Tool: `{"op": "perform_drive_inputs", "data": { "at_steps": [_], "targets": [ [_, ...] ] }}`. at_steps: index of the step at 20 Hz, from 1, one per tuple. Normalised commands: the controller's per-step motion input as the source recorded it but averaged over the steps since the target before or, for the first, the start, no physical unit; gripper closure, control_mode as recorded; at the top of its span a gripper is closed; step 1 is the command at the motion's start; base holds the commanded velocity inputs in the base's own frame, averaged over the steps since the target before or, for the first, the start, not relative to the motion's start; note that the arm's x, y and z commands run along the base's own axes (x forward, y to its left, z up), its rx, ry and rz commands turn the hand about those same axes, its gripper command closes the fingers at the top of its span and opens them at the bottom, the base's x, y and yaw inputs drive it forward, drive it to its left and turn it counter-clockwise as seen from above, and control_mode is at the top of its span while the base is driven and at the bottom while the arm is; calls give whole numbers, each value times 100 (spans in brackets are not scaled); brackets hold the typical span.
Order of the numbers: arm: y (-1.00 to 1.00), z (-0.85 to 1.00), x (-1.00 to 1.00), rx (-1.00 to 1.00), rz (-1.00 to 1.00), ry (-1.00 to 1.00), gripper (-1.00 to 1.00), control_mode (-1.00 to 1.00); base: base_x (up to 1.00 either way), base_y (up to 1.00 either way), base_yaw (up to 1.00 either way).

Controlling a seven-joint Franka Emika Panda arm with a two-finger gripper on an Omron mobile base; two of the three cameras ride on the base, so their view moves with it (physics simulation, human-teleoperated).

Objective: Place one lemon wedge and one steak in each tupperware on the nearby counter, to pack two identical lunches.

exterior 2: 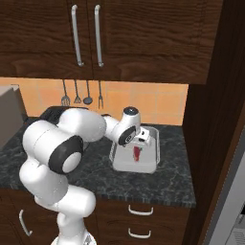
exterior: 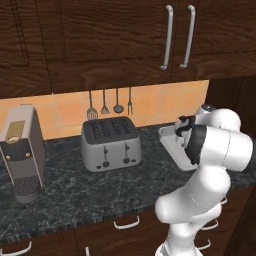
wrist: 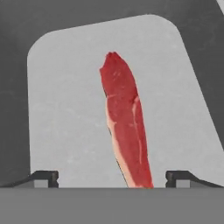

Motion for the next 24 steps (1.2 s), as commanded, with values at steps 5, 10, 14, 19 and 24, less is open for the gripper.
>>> {"op": "perform_drive_inputs", "data": {
  "at_steps": [5, 10, 14, 19, 24],
  "targets": [
    [21, 86, -55, -3, 0, -4, -100, -100, 0, 0, 0],
    [34, 82, -69, -4, 0, 2, -100, -100, 0, 0, 0],
    [47, 36, -61, 0, 0, -1, -100, -100, 0, 0, 0],
    [38, 46, -43, 0, 0, -2, -100, -100, 0, 0, 0],
    [39, 46, -34, 0, 0, 0, -100, -100, 0, 0, 0]
  ]
}}
